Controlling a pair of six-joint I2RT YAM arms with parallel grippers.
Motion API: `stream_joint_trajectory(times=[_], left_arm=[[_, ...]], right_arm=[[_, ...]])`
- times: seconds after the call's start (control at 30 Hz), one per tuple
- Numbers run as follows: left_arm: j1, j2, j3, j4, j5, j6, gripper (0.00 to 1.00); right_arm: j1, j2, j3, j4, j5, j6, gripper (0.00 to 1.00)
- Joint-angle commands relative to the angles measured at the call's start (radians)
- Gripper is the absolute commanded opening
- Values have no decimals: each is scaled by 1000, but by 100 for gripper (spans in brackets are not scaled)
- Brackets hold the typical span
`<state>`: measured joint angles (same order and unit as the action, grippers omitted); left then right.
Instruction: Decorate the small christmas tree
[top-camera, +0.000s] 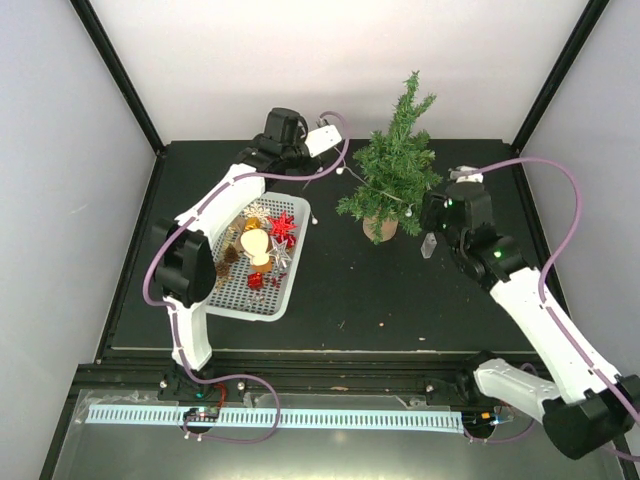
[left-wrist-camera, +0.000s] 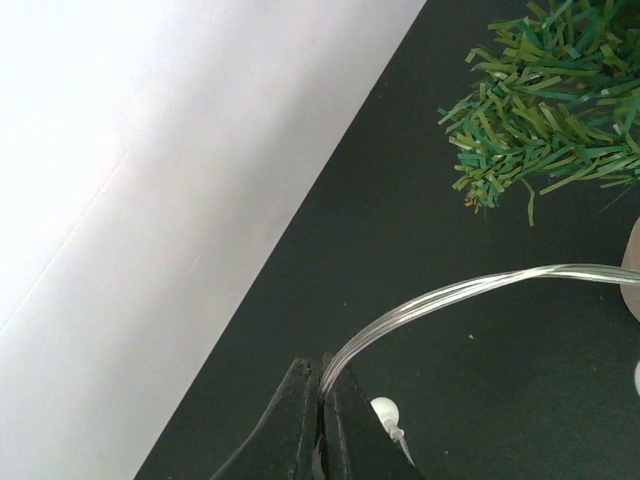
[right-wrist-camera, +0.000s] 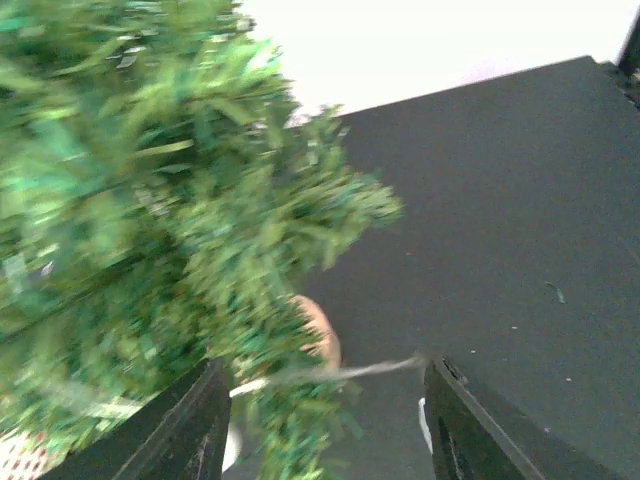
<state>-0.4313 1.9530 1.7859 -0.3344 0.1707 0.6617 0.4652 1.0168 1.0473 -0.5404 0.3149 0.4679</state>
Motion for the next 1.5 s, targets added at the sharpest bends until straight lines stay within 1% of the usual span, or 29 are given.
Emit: stream_joint_trajectory(times=[0.0,0.1,0.23,0.53,0.87,1.0,1.1,1.17,1.23,1.3,1.4,1.47], left_arm=[[-18,9,45,16,-19,-37,2],[-27,0,32,16,-20,-35,2],[-32,-19,6,24,-16,-37,1],[-36,-39,-26,32,-14,-51,2],[-43,-77,-77,32,26,-71,2],[-50,-93,-108,52,30,-56,2],[-52,-94,-109,71,25,-51,2],[-53,-89,-103,79,25,-50,2],[-55,-80,-94,82,26,-47,2],[-56,-66,-81,83,19,-44,2],[-56,-39,-54,83,3,-37,2],[-58,-26,-43,85,-3,-34,2]], right_arm=[[-105,67,30,107,-103,22,55],[-128,147,88,106,-129,8,53],[-165,197,126,118,-156,-5,52],[-315,322,219,106,-241,8,49],[-356,509,408,100,-283,0,49],[-370,549,441,158,-318,-11,50],[-386,579,484,163,-354,-19,50],[-389,580,508,148,-353,-27,50],[-390,545,494,134,-337,-19,50],[-388,478,447,147,-320,-6,54],[-385,360,365,150,-304,-2,55],[-377,295,334,121,-299,-11,56]])
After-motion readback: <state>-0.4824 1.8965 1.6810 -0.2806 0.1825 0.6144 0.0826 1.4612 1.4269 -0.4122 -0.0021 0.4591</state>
